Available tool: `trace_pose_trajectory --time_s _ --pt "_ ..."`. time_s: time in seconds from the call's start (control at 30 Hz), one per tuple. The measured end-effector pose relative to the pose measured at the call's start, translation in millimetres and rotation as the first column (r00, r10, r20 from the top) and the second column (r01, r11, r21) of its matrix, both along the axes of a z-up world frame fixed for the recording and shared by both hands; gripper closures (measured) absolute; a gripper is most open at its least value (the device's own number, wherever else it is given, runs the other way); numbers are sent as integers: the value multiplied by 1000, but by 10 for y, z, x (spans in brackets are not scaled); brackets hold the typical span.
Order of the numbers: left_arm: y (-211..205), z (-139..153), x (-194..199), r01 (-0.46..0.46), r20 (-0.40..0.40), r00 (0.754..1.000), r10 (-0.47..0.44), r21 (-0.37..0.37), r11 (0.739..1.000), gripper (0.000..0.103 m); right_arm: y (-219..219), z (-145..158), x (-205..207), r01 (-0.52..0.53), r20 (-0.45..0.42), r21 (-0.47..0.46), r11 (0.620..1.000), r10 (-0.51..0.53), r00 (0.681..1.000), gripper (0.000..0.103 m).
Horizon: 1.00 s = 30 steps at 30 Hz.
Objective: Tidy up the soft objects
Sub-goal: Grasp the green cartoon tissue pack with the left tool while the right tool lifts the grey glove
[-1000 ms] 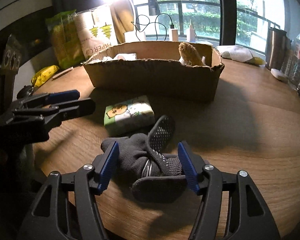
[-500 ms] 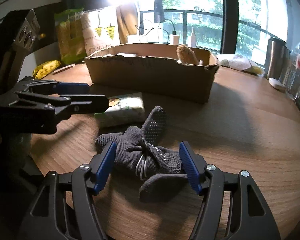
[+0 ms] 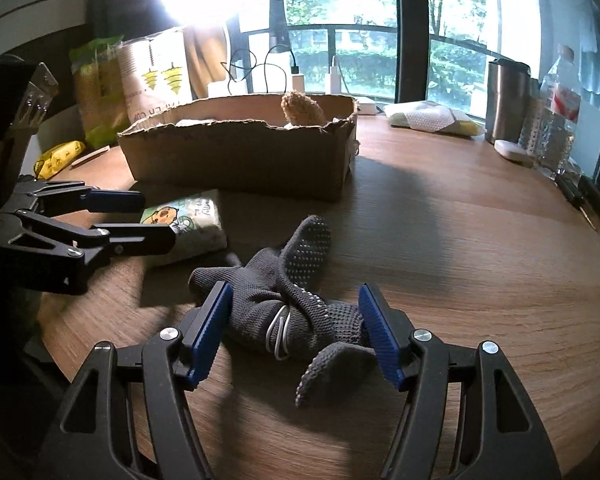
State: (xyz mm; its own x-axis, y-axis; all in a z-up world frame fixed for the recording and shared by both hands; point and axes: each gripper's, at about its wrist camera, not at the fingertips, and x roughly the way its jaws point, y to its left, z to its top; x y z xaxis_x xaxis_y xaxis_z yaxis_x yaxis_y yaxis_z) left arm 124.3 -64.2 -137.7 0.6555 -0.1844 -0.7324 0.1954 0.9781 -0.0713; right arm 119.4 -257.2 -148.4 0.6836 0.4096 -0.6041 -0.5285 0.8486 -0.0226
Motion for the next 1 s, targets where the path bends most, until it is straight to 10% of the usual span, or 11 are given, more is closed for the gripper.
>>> trace_pose_trajectory --time_s 0.53,0.67,0.93,1.0 --pt "-213 37 4 99 37 994 -102 61 993 45 -24 98 22 -29 -34 70 997 32 999 65" --pt "-214 66 -30 117 56 991 -120 52 992 46 -29 182 19 -28 -13 66 997 29 1000 91" --pt "-53 151 -94 92 96 991 -93 13 996 47 -43 256 48 -33 -30 68 997 36 999 90" --pt "10 170 -111 79 102 992 -79 2 997 47 -76 278 59 -43 -55 92 995 48 997 61"
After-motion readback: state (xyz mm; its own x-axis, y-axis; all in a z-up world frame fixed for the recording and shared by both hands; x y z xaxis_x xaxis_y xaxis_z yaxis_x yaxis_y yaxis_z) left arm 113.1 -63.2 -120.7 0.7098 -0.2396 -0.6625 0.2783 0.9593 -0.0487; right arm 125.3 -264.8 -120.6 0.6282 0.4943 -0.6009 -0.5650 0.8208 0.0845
